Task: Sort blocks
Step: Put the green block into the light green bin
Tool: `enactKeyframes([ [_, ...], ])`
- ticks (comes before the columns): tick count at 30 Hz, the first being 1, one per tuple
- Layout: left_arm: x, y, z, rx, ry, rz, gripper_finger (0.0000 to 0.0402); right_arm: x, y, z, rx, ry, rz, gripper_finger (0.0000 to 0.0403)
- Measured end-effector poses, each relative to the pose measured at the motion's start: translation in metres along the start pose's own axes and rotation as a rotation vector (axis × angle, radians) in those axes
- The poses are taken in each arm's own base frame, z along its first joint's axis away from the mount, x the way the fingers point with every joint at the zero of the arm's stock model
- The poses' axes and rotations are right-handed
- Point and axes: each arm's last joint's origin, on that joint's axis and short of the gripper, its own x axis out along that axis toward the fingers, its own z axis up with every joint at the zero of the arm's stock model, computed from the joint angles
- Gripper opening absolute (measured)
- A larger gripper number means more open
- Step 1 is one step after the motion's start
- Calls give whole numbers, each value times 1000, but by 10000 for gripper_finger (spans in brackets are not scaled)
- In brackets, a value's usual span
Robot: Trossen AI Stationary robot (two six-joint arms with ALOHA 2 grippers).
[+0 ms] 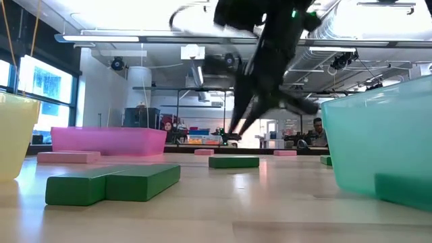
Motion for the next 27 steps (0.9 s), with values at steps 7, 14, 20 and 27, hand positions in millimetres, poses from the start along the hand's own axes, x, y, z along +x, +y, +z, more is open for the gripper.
enactKeyframes([
  [7, -33, 5, 15, 99, -41, 17, 240, -62, 14, 22, -389, -164, 187, 0],
  [14, -33, 7, 14, 118, -32, 79, 240, -52, 7, 56, -823, 22, 234, 33],
  [20, -18, 8, 5, 66, -6, 152, 240, -17, 3, 63, -1362, 45, 229, 129],
  [27, -3, 9, -6, -17, 29, 190, 240, -7, 0, 53, -1729, 88, 272, 184],
])
